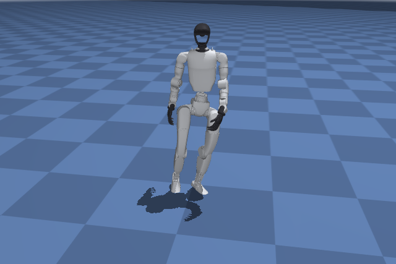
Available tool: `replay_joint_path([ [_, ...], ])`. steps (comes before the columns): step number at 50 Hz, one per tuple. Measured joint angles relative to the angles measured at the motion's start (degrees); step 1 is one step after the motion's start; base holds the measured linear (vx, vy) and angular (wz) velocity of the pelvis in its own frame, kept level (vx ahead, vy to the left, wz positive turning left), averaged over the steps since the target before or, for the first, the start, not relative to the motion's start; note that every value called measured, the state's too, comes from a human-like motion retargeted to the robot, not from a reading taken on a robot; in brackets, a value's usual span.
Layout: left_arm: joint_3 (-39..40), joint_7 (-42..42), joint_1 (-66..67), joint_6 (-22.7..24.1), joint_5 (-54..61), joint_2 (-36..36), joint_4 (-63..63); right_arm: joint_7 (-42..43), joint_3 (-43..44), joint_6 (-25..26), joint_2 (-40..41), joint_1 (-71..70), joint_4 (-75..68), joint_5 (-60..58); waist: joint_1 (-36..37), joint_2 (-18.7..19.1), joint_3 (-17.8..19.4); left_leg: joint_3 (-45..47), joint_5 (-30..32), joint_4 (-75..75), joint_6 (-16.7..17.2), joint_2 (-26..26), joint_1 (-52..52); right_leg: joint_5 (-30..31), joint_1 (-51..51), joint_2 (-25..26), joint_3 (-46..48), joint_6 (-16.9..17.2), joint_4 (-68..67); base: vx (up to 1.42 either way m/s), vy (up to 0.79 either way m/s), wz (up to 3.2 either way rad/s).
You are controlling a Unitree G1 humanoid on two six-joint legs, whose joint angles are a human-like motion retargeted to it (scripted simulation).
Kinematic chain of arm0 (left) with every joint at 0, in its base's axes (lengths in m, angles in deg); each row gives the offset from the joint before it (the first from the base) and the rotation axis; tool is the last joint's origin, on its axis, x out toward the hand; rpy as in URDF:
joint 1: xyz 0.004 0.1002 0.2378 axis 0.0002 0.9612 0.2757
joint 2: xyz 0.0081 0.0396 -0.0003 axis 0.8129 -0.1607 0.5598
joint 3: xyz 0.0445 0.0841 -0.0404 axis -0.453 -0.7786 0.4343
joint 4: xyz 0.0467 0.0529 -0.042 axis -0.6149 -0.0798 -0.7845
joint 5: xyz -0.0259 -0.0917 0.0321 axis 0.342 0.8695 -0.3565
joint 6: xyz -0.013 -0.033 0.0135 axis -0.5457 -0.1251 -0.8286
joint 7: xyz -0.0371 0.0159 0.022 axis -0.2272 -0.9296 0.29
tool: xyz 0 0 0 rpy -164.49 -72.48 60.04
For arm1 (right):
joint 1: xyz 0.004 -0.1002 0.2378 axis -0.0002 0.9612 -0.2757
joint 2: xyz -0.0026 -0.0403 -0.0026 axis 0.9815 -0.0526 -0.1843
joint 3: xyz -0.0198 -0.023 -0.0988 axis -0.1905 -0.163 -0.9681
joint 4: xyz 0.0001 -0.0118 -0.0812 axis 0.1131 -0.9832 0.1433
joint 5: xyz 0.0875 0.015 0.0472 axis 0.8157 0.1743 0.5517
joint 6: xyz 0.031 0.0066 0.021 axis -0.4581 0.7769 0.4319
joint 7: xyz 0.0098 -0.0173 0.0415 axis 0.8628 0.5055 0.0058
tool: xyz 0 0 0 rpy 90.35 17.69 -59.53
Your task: In place motions
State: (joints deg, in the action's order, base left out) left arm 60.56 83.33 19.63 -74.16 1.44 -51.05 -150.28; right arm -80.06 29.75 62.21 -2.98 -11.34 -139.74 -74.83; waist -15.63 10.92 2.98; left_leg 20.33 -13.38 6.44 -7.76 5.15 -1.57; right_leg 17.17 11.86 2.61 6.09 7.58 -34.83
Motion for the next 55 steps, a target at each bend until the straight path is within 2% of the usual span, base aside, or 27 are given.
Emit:
replay_joint_path([
  [2, -0.2, -1.8, 4.2, -0.4, -3.5, -0.9, -3.6, 1.5, -1.0, -1.0, 0.0, -1.5, 0.2, 0.3, 2.6, -2.4, -2.4, 0.0, -0.1, -1.0, -0.2, -3.8, 0.3, -1.1, -6.9, -1.0, -2.3, 0.5, 12.0, 0.08, -0.15, -0.15],
  [3, 0.0, -2.9, 5.8, -0.6, -4.9, -1.3, -5.4, 1.9, -1.3, -1.7, -0.1, -2.2, 0.1, 0.7, 4.0, -3.9, -3.3, 0.3, -0.1, -1.4, -0.3, -5.9, 0.3, -4.3, -9.8, -2.1, -2.4, 1.8, 17.3, 0.03, -0.15, -0.27],
  [5, 1.5, -4.7, 8.6, -1.5, -7.5, -1.8, -8.7, 2.0, -2.3, -3.0, -0.2, -3.2, -0.4, 1.8, 7.6, -6.6, -4.2, 1.5, -0.3, -2.2, -0.1, -9.0, -0.1, -11.0, -13.9, -5.5, 4.2, -0.2, 24.9, 0.01, -0.14, -0.47],
  [7, 3.9, -6.2, 11.1, -2.5, -9.0, -1.7, -11.5, 1.5, -4.2, -3.9, 0.0, -3.8, -1.4, 3.7, 10.6, -8.4, -4.7, 2.2, -0.3, -3.0, 0.5, -10.3, -0.5, -13.8, -15.1, -6.1, 5.1, -2.3, 28.9, 0.03, -0.23, -0.47],
  [13, 8.1, -11.4, 17.1, -2.5, -10.4, 1.6, -18.1, -1.3, -12.1, -5.2, 1.2, -7.2, -3.5, 9.0, 16.9, -10.1, -4.8, 4.4, 0.2, -4.3, 2.5, -10.4, 0.1, -16.0, -14.3, -5.5, 3.7, -5.6, 32.4, -0.07, -0.25, -0.28],
  [15, 7.9, -12.6, 18.6, -3.2, -11.6, 3.4, -20.2, -1.0, -13.1, -5.6, 2.1, -8.8, -3.5, 9.0, 16.1, -9.9, -4.1, 4.1, 0.5, -4.1, 3.2, -9.8, 0.3, -16.6, -14.0, -5.3, 2.4, -5.3, 31.5, -0.1, -0.19, 0.54],
  [19, 6.8, -12.5, 22.6, -3.6, -16.5, 6.6, -23.1, -2.6, -15.0, -6.7, 3.0, -12.4, -3.2, 10.8, 13.6, -9.5, -3.8, 2.6, -1.6, 0.7, 3.5, -8.1, 2.2, -18.0, -15.0, -5.4, 5.4, -5.4, 31.0, -0.07, -0.2, 0.71],
  [22, 5.1, -11.3, 27.9, -2.6, -21.6, 8.5, -22.0, -4.8, -15.0, -6.6, 3.3, -15.4, -2.6, 15.3, 15.1, -10.7, -3.9, 2.1, -2.4, 10.1, 2.3, -7.5, 5.7, -18.4, -15.5, -6.6, 3.4, -5.1, 30.3, 0.02, -0.13, -0.03],
  [25, 3.7, -13.6, 33.3, -1.9, -25.8, 9.7, -21.8, -5.8, -12.3, -6.6, 4.1, -21.5, -0.5, 22.3, 19.2, -13.8, -1.5, 2.8, 4.7, 31.0, -0.9, -3.9, 14.5, -18.5, -16.5, -9.9, 1.0, -4.8, 30.1, -0.14, -0.2, -0.41],
  [27, 3.9, -13.4, 36.8, -2.8, -27.4, 10.5, -23.5, -6.3, -10.2, -7.8, 4.3, -27.3, 2.2, 25.5, 21.8, -14.6, 0.4, 0.9, 10.1, 46.7, -7.2, -0.9, 23.5, -18.3, -17.2, -9.5, 0.7, -5.8, 30.3, -0.18, -0.35, -0.46],
  [28, 4.5, -12.7, 38.5, -3.9, -28.3, 10.9, -24.9, -6.7, -9.1, -8.0, 4.3, -30.7, 3.5, 26.0, 23.9, -14.1, 1.3, -2.6, 9.3, 55.0, -7.2, 0.6, 28.9, -18.1, -17.4, -7.6, 0.1, -7.0, 30.5, -0.15, -0.48, -0.8],
  [30, 5.4, -11.6, 41.7, -6.1, -29.6, 11.4, -27.8, -6.8, -6.6, -7.9, 3.7, -37.9, 6.2, 25.5, 28.2, -14.0, 3.5, -2.7, 3.9, 70.0, -7.2, 6.2, 38.2, -17.7, -17.6, -6.1, -0.8, -8.6, 30.0, -0.1, -0.42, -0.93],
  [33, 7.1, -9.5, 46.7, -9.9, -31.8, 12.2, -27.8, -5.9, -6.2, -8.9, 1.7, -48.0, 12.0, 27.4, 35.8, -13.3, 10.2, -1.9, -0.7, 84.9, -7.2, 14.7, 48.8, -17.7, -19.6, -4.3, -3.9, -11.3, 27.8, -0.13, -0.39, -1.17],
  [35, 8.6, -9.4, 49.0, -11.4, -33.9, 12.5, -27.8, -4.5, -7.9, -9.9, 0.1, -54.3, 16.3, 30.4, 40.4, -14.0, 14.9, 0.6, -1.4, 89.3, -7.2, 15.9, 55.8, -17.4, -20.5, -5.5, -6.7, -12.1, 26.7, -0.21, -0.22, -0.99],
  [37, 10.5, -11.0, 50.5, -12.6, -36.1, 12.9, -27.8, -3.1, -10.3, -11.0, -2.3, -59.4, 20.1, 32.7, 44.0, -15.8, 18.5, 5.1, -0.6, 88.7, -7.2, 14.3, 61.6, -17.4, -20.6, -8.0, -8.4, -12.2, 25.8, -0.15, -0.11, -0.47],
  [39, 12.0, -12.5, 51.9, -13.6, -36.4, 13.3, -27.8, -1.4, -12.3, -11.9, -4.5, -62.9, 22.7, 32.8, 46.1, -17.7, 20.0, 9.7, 0.3, 86.4, -7.2, 12.5, 66.6, -17.6, -19.9, -10.5, -9.2, -11.9, 25.0, 0.03, 0.06, 0.08],
  [42, 13.7, -12.5, 52.5, -13.9, -34.8, 13.2, -27.8, 1.2, -14.7, -12.3, -6.6, -65.8, 23.8, 31.7, 46.9, -19.2, 19.4, 14.2, 0.0, 84.1, -7.2, 11.4, 70.5, -18.1, -18.0, -12.2, -8.9, -11.2, 23.7, 0.07, 0.13, 0.35],
  [45, 14.8, -11.0, 50.1, -12.9, -32.1, 11.7, -27.8, 3.6, -16.0, -12.7, -5.8, -67.5, 23.8, 30.2, 45.3, -19.9, 17.8, 16.0, 0.3, 83.7, -7.1, 12.0, 68.4, -18.6, -16.9, -12.1, -8.4, -10.7, 23.2, 0.02, -0.01, 0.44],
  [51, 15.5, -10.4, 41.6, -9.0, -32.0, 9.7, -27.6, 6.4, -14.7, -13.7, 0.9, -57.8, 22.4, 24.4, 37.0, -19.8, 4.9, 9.9, 1.4, 82.0, -7.1, 11.0, 56.8, -18.6, -14.5, -9.5, -2.9, -9.8, 27.1, 0.11, 0.08, 0.78],
  [55, 17.4, -10.8, 35.6, -7.4, -28.4, 8.4, -23.0, 7.1, -12.0, -12.8, 4.2, -47.6, 20.9, 19.1, 31.9, -19.3, -0.2, 5.6, 3.2, 66.8, -7.2, 3.8, 40.9, -19.1, -15.4, -9.7, 0.9, -7.9, 28.7, 0.15, 0.16, 0.84],
])
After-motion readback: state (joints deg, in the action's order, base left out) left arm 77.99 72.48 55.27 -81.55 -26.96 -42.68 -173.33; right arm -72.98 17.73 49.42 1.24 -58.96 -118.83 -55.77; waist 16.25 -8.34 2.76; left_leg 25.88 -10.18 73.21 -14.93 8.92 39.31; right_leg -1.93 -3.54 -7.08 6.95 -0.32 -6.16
